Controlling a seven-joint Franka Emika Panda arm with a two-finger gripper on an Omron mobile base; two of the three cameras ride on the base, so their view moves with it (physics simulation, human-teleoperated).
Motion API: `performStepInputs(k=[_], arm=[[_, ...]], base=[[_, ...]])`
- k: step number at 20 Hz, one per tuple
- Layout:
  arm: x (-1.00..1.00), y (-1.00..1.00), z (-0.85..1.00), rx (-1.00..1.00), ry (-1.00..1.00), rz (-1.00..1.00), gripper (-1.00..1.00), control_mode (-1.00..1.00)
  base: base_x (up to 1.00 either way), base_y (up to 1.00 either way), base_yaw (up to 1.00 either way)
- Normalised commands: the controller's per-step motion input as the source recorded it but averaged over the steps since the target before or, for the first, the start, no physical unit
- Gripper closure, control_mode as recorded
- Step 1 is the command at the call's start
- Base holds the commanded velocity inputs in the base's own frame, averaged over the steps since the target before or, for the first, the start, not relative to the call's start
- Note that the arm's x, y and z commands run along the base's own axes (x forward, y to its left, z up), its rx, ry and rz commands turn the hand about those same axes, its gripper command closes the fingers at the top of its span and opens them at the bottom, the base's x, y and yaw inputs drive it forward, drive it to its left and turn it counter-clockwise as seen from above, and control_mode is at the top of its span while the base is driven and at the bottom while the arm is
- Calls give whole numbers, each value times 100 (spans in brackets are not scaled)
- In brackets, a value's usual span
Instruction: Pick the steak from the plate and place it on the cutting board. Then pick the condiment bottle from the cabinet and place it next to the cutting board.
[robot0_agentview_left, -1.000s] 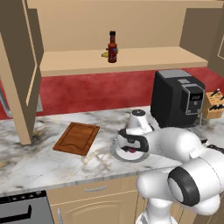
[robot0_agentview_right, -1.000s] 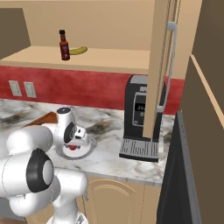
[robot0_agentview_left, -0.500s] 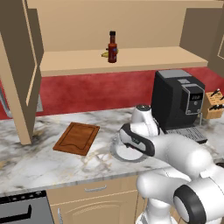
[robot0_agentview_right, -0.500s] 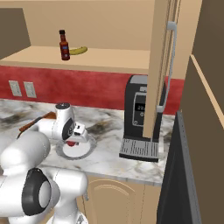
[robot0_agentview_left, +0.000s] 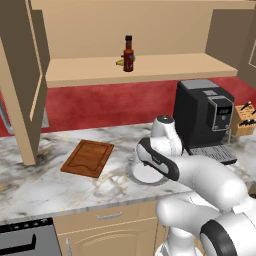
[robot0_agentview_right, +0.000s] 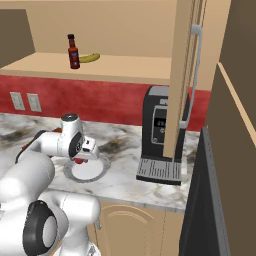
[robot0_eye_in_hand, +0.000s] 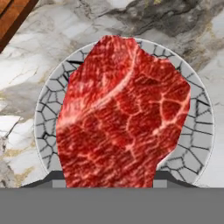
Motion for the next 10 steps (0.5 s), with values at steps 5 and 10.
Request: performStepInputs(k=[5,10], arm=[[0,19,19,4,0,0,100,-100],[0,28,13,4,0,0,100,-100]], base=[[0,0,0],[0,0,0]])
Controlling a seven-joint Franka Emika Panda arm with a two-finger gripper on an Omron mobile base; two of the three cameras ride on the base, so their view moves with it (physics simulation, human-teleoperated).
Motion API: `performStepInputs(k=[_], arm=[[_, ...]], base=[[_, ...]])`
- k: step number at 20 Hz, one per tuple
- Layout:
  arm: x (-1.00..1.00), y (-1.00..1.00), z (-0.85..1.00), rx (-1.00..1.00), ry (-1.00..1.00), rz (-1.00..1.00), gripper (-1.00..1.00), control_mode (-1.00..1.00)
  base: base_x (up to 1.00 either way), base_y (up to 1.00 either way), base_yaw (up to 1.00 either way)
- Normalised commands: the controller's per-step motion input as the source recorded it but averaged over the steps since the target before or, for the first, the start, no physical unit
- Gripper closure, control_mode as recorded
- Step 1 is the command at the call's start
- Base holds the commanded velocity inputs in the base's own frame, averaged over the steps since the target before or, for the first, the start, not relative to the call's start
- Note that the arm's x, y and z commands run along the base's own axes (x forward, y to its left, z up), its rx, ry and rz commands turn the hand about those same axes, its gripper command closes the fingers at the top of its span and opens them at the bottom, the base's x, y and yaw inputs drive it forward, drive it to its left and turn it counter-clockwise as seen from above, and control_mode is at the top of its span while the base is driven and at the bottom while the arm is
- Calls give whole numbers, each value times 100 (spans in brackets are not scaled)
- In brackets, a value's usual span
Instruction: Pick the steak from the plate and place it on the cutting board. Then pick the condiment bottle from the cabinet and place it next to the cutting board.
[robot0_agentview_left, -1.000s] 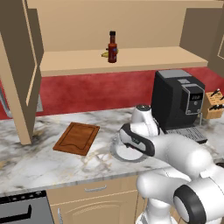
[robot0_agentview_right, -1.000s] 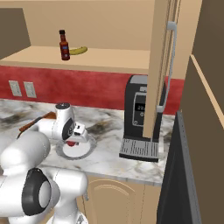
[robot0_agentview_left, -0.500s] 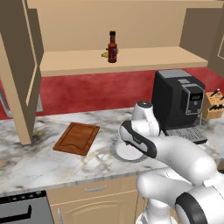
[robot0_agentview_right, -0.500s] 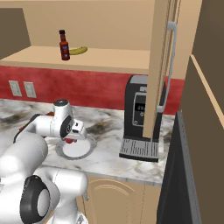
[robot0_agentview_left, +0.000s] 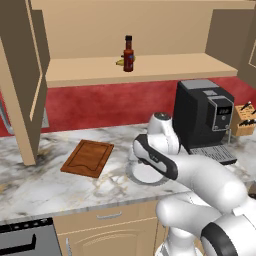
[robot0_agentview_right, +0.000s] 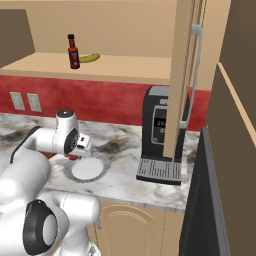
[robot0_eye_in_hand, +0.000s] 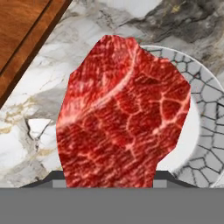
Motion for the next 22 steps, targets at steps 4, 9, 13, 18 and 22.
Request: performStepInputs(k=[4,9,13,18,22], arm=[[0,36,4,3,-1,0,100,-100],[0,42,0,1,-3,0,100,-100],[0,42,0,0,-1,0,100,-100],[0,41,0,0,0,0,100,-100],[0,38,0,1,0,0,100,-100]], base=[[0,0,0],[0,0,0],[0,0,0],[0,0,0],[0,0,0]])
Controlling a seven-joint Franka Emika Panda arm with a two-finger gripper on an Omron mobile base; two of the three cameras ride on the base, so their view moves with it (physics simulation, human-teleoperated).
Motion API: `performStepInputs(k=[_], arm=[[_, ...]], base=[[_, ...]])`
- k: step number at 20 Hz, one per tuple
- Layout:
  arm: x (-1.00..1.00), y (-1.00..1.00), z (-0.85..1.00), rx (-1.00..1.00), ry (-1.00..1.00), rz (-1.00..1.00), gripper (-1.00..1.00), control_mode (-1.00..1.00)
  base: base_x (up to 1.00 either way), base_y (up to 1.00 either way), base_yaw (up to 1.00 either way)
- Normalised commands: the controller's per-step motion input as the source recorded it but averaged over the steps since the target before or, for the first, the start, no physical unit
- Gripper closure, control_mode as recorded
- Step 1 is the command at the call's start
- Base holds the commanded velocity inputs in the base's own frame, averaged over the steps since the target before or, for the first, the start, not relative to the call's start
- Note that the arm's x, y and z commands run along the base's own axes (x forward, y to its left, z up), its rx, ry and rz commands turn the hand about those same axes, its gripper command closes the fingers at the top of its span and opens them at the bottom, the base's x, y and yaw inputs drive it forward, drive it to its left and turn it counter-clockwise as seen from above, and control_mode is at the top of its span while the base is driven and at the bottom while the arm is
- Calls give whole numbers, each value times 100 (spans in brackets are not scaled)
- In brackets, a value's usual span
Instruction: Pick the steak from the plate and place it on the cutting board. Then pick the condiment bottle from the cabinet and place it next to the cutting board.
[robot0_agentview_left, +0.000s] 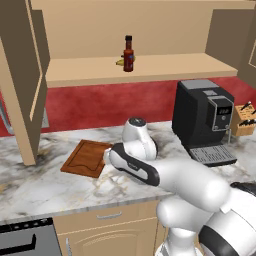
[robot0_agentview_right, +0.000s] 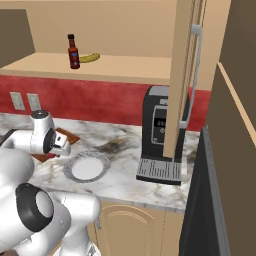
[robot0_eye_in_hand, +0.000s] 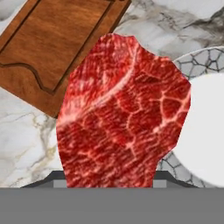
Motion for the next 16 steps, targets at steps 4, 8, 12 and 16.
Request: performStepInputs(k=[4,8,12,16], arm=[[0,34,0,2,0,0,100,-100],[0,32,0,2,0,0,100,-100],[0,29,3,2,0,0,100,-100],[5,25,1,1,-1,0,100,-100]], base=[[0,0,0],[0,0,0],[0,0,0],[0,0,0]])
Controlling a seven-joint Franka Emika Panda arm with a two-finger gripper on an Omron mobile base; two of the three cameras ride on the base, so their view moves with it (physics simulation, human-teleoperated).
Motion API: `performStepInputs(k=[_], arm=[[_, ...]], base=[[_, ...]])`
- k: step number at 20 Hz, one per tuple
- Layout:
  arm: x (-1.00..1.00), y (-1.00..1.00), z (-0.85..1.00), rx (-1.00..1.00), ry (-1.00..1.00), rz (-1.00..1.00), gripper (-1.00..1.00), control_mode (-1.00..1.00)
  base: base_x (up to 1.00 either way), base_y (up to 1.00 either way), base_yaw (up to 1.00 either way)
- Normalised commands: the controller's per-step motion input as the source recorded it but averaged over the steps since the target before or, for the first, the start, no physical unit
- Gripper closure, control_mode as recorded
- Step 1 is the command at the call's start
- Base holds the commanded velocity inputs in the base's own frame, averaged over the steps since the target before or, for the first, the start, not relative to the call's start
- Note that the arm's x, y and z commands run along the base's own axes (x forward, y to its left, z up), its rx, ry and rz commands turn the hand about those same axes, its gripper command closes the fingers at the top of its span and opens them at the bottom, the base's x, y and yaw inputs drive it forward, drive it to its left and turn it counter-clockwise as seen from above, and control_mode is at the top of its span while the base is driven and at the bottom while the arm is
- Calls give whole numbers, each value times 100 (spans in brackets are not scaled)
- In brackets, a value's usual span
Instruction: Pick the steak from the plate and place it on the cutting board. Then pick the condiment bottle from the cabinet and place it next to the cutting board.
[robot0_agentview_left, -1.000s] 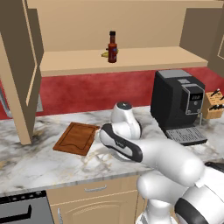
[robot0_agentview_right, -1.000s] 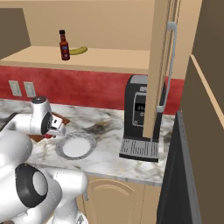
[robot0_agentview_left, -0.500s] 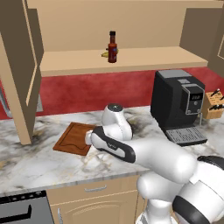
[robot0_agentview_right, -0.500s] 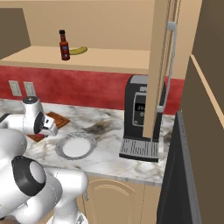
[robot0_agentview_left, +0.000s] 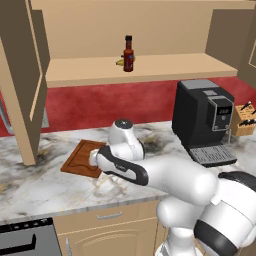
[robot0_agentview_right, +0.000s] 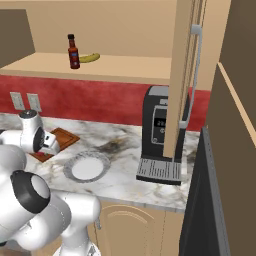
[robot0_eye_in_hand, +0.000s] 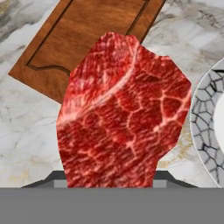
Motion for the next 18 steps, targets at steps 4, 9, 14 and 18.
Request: performStepInputs(k=[4,9,14,18], arm=[[21,14,0,0,0,-2,100,-100],[29,11,0,0,0,-3,100,-100],[27,12,0,0,0,-3,100,-100],[21,9,-1,0,-3,-2,100,-100]], base=[[0,0,0],[0,0,0],[0,0,0],[0,0,0]])
